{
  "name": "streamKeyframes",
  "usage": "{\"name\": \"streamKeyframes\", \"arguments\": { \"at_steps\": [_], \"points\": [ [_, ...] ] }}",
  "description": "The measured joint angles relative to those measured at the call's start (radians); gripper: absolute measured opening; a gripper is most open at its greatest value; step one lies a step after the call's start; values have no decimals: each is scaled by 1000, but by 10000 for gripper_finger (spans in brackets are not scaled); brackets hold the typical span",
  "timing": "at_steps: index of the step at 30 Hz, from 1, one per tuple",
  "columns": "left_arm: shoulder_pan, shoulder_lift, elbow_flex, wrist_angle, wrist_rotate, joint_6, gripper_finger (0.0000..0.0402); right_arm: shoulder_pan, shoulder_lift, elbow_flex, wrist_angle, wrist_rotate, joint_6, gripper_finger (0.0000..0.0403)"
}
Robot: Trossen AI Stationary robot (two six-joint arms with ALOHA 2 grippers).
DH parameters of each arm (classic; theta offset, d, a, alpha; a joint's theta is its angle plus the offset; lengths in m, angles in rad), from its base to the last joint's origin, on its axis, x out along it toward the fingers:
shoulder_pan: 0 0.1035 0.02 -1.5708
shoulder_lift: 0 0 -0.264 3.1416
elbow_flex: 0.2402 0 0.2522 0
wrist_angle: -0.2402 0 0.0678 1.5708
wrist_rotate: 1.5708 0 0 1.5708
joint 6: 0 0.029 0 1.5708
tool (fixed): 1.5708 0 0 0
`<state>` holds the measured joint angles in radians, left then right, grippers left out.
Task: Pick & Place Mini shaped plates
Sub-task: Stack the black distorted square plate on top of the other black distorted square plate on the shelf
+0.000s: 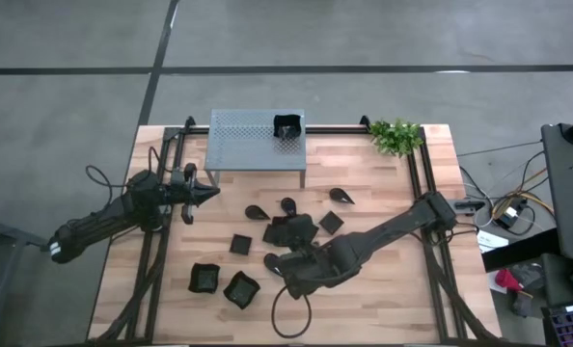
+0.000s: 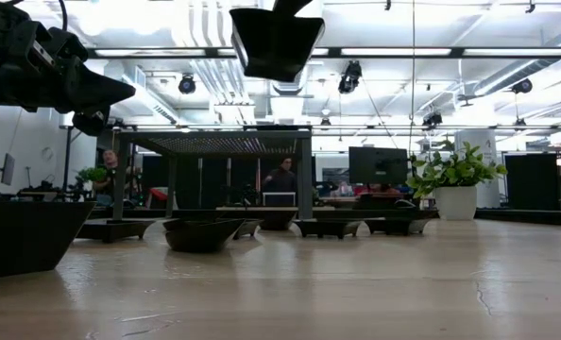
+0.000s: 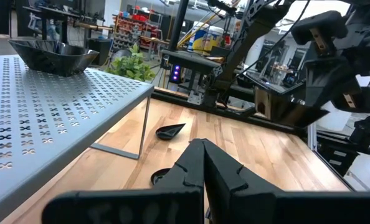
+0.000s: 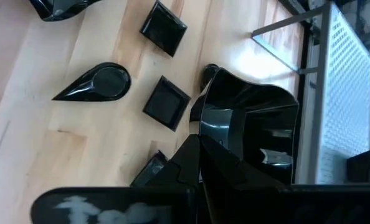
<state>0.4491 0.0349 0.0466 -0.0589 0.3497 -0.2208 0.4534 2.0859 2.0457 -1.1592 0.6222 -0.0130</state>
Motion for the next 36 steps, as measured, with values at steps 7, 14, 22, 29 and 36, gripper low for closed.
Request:
{"name": "streamKeyframes", "arguments": {
  "at_steps": [7,14,22,29,36],
  "points": [
    [0,0,0,0,0,0,3,-7,-18,0,-13,38,-75,8],
    [0,0,0,0,0,0,3,-55,-56,0,-14,90,-151,8],
    [0,1,0,0,0,0,3,-203,-112,0,16,81,-294,8],
    [0,1,0,0,0,0,3,-377,-136,0,158,-105,-516,8],
    [0,1,0,0,0,0,3,-542,-136,0,171,-151,-605,8]
  ]
}}
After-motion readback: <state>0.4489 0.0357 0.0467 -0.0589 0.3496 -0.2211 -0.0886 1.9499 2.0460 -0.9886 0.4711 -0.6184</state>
